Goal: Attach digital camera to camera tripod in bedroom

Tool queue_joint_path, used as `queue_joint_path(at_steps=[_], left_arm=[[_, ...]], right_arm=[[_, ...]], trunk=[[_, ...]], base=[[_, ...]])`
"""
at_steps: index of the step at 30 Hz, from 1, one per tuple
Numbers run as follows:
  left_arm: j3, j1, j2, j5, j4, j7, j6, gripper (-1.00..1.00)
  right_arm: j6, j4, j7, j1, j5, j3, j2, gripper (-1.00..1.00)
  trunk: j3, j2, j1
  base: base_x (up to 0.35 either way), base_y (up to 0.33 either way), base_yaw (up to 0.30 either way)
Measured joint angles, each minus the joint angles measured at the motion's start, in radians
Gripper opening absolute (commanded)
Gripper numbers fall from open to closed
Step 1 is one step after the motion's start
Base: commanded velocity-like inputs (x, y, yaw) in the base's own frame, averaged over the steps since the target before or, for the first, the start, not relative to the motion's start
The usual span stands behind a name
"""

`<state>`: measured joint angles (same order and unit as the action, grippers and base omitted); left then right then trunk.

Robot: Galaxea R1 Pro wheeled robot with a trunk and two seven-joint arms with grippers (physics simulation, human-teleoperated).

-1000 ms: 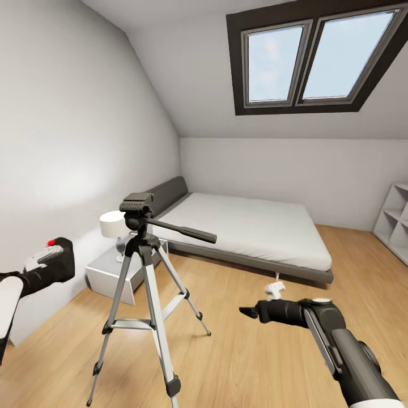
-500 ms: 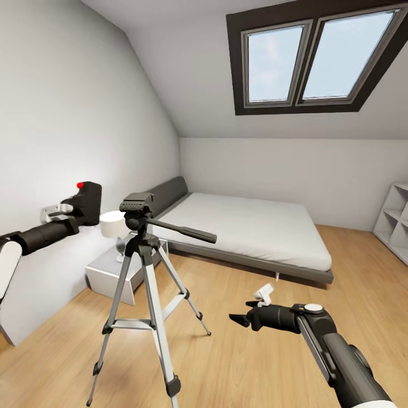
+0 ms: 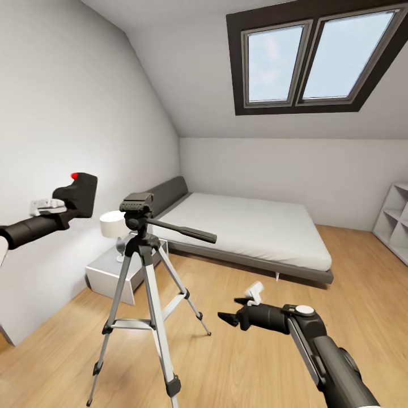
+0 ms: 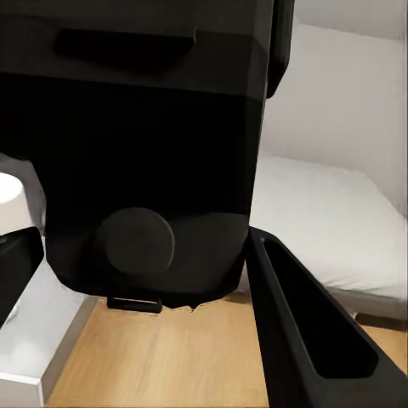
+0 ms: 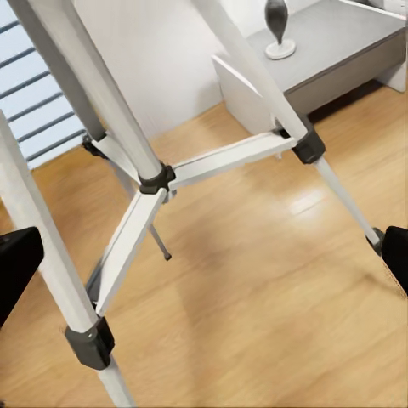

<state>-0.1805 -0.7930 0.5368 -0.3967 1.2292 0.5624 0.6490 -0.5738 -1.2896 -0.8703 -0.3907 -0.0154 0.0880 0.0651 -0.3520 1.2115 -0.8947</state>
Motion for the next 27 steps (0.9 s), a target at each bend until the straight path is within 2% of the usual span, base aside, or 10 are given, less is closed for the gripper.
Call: queue_joint_path(at_steps=[5,21,27], left_arm=[[-0.028,0.028,0.0,-0.01,0.003,0.018,-0.005,-1.0],[-0.117,0.118,0.0,-0.011,0.003,0.074,-0.004,-1.0],[-0.146,0.119,0.0,-0.013,0.003,0.096,-0.004,-1.0]], right_arm=[[0.028,-0.015,0.0,0.0,0.0,0.0,-0.028,1.0],[0.031,-0.015,0.0,0.0,0.0,0.0,-0.029,1.0],[0.031,-0.015,0.0,0.0,0.0,0.0,-0.029,1.0]], trunk=[[0.0,0.0,0.0],[0.0,0.0,0.0],[0.0,0.0,0.0]], base=[[0.0,0.0,0.0],[0.0,0.0,0.0],[0.0,0.0,0.0]])
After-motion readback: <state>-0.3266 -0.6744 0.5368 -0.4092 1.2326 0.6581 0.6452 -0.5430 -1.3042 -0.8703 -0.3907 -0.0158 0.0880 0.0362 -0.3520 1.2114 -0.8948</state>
